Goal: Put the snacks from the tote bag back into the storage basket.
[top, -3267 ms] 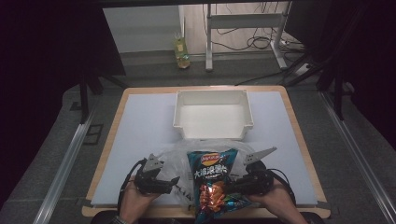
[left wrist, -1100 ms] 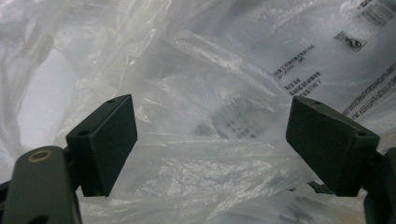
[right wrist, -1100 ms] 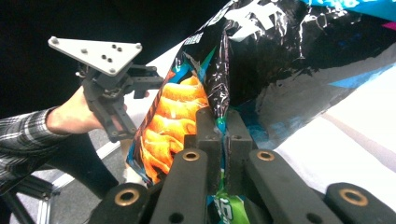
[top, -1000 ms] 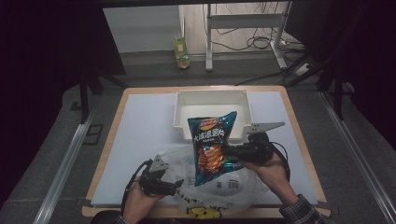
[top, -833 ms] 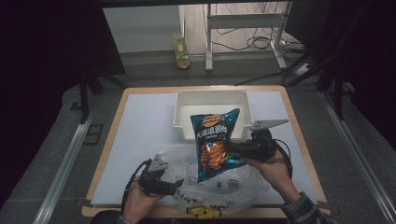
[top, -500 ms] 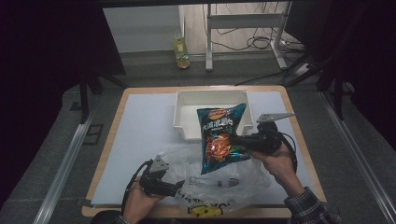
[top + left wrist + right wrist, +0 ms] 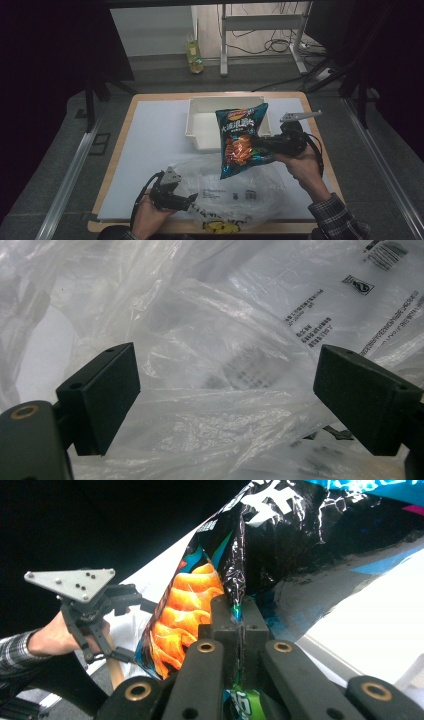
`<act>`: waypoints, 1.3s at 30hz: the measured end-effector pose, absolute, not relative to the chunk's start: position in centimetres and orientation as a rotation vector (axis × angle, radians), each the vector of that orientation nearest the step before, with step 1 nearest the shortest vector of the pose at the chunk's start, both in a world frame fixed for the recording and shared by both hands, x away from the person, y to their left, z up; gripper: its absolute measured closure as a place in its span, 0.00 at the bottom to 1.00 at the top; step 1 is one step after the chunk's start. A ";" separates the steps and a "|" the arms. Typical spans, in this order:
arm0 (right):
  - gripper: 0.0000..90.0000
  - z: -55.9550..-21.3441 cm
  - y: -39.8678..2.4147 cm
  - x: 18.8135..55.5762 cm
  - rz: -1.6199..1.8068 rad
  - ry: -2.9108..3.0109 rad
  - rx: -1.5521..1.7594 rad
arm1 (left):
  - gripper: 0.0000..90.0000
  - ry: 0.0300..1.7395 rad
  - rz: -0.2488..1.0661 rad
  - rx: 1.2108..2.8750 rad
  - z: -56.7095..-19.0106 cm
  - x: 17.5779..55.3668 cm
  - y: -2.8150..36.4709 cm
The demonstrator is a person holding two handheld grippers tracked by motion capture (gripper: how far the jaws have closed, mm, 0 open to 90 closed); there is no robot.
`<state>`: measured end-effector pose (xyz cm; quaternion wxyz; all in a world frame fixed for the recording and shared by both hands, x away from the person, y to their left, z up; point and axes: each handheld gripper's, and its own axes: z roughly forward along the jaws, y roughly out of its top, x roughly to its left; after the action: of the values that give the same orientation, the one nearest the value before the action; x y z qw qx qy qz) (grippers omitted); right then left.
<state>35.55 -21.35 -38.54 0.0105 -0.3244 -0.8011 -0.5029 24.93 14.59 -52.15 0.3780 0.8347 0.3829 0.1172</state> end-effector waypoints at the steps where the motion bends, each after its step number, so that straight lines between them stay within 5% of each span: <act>1: 0.98 -38.7 -21.2 35.7 -1.577 -2.497 -1.009 | 0.12 0.978 0.299 2.131 -52.1 24.9 14.6; 39: 0.99 -42.1 -19.2 44.0 -1.761 -2.464 -1.202 | 0.09 0.936 0.296 2.105 -51.8 24.7 14.6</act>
<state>44.05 -19.22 -42.13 -0.0583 -0.3682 -0.7549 -0.5396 24.66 14.61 -51.84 0.3979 0.8315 0.3697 0.1170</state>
